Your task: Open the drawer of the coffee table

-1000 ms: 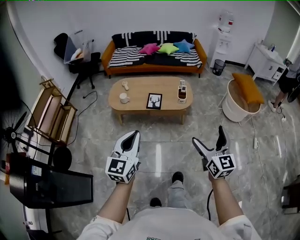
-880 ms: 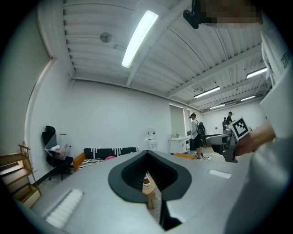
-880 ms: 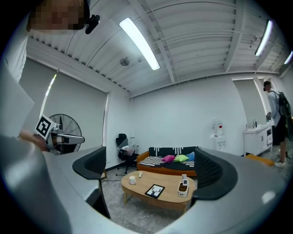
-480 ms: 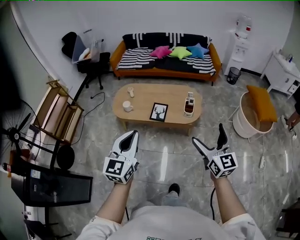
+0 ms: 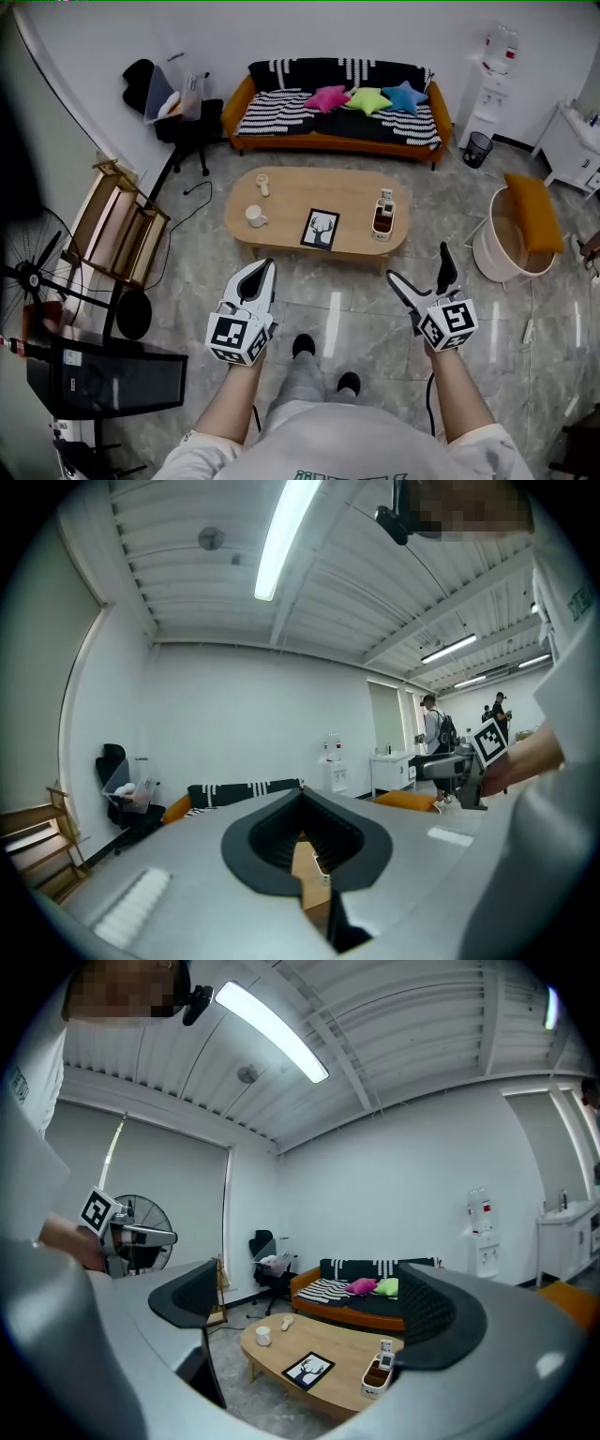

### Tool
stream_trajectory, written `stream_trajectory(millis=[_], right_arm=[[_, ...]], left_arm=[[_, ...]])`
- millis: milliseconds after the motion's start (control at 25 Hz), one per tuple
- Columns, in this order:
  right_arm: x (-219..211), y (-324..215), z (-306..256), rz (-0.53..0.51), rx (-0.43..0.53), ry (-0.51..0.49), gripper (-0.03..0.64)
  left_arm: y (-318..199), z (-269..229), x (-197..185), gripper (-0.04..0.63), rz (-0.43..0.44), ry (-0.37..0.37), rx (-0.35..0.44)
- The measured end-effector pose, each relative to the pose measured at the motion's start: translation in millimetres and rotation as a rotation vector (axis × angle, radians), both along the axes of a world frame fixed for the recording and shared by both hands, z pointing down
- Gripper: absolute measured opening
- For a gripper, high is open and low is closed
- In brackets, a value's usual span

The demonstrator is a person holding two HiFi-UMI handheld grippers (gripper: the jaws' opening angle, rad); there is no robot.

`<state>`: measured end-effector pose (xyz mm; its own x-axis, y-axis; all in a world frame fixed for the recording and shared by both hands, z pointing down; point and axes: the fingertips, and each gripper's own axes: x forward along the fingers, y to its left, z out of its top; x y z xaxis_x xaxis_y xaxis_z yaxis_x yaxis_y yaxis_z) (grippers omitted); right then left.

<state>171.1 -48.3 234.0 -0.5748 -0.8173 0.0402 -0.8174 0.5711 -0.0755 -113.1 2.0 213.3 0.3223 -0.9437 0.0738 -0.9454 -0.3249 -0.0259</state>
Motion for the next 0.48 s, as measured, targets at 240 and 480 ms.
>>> stream_trajectory(millis=[240, 480], right_arm=[[-10, -47, 11, 0.047, -0.023, 0.03, 0.589], [-49, -104, 25, 0.081, -0.054, 0.064, 0.589]], left_arm=[[-58, 12, -11, -0.002, 0.055, 0.026, -0.008], [-128, 23, -50, -0.002, 0.111, 0.043, -0.023]])
